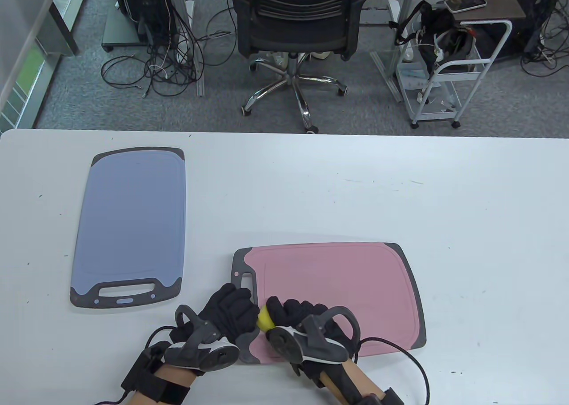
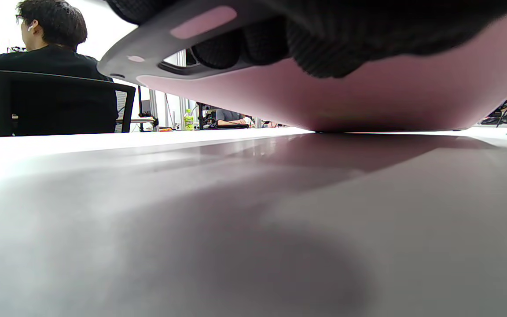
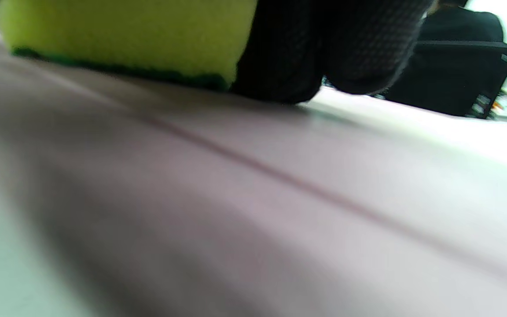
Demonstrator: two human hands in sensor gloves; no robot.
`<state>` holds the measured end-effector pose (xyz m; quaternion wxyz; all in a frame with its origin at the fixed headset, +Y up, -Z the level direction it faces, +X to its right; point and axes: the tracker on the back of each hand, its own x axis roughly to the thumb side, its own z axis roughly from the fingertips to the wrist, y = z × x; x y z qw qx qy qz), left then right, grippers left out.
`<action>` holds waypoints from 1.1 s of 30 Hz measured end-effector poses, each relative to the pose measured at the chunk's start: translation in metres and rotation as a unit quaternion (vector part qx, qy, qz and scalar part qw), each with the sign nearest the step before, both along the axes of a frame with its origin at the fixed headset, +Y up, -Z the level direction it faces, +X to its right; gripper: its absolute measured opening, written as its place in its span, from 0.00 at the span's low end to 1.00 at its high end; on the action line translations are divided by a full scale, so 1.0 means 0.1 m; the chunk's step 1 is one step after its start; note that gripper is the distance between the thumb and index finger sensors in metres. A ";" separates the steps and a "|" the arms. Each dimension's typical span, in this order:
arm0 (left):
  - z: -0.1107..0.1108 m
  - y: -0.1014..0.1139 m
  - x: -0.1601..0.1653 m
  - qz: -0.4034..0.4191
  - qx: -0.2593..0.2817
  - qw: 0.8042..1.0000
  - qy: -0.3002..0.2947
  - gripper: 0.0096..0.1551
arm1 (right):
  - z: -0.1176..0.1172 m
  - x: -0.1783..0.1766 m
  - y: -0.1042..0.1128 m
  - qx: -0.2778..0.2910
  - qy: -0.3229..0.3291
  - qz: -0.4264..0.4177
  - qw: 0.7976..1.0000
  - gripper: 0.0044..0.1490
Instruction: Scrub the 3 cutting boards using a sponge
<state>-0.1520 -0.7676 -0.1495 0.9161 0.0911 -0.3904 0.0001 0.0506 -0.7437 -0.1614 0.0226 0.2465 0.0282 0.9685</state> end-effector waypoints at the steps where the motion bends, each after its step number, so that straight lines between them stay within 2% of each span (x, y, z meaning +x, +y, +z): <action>1: 0.00 0.00 0.00 -0.001 -0.001 1.000 0.000 0.26 | -0.05 0.16 -0.02 -0.011 -0.035 0.011 0.999 0.44; 3: 0.00 0.00 0.00 0.000 -0.003 1.000 0.000 0.26 | -0.15 0.55 -0.06 -0.014 -0.102 0.045 0.994 0.44; 6: 0.00 0.00 0.01 -0.003 0.001 1.000 0.000 0.26 | -0.21 1.09 -0.15 -0.027 -0.198 0.040 0.979 0.44; 9: 0.00 0.00 0.01 -0.004 -0.001 1.000 0.001 0.27 | -0.19 1.73 -0.24 -0.031 -0.313 0.064 0.947 0.44; 12: 0.00 0.00 0.01 -0.005 -0.002 1.000 0.002 0.27 | -0.18 2.00 -0.28 -0.040 -0.363 0.051 0.929 0.45; 13: 0.00 0.00 0.01 -0.006 -0.003 1.000 0.002 0.27 | -0.20 1.94 -0.27 -0.036 -0.350 0.025 0.936 0.45; 15: -0.01 -0.01 0.01 -0.004 -0.008 1.000 0.003 0.27 | -0.23 1.74 -0.25 -0.018 -0.304 0.045 0.952 0.45; 16: -0.01 -0.01 0.01 -0.005 -0.009 1.000 0.003 0.27 | -0.24 1.51 -0.23 -0.009 -0.253 0.047 0.966 0.45; 19: -0.01 -0.01 0.01 -0.006 -0.008 1.000 0.002 0.27 | -0.17 0.70 -0.14 -0.017 -0.121 0.019 0.992 0.45; 21: -0.01 -0.01 0.01 -0.006 -0.008 1.000 0.002 0.27 | -0.06 0.20 -0.10 0.005 -0.029 0.025 0.999 0.46; 24: -0.01 -0.01 0.01 -0.008 -0.008 1.000 0.002 0.26 | 0.11 -0.33 -0.05 0.034 0.083 0.036 0.995 0.46; 27: -0.02 0.00 0.00 -0.007 -0.011 1.000 0.004 0.26 | 0.08 -0.32 -0.04 0.029 0.067 0.065 0.995 0.45; 29: -0.01 0.00 0.01 -0.009 -0.007 1.000 0.001 0.27 | 0.03 -0.10 -0.08 0.022 0.022 0.024 0.999 0.45; 33: -0.01 0.00 0.02 -0.014 -0.003 1.000 0.000 0.27 | -0.07 0.61 -0.17 0.011 -0.086 0.077 0.993 0.45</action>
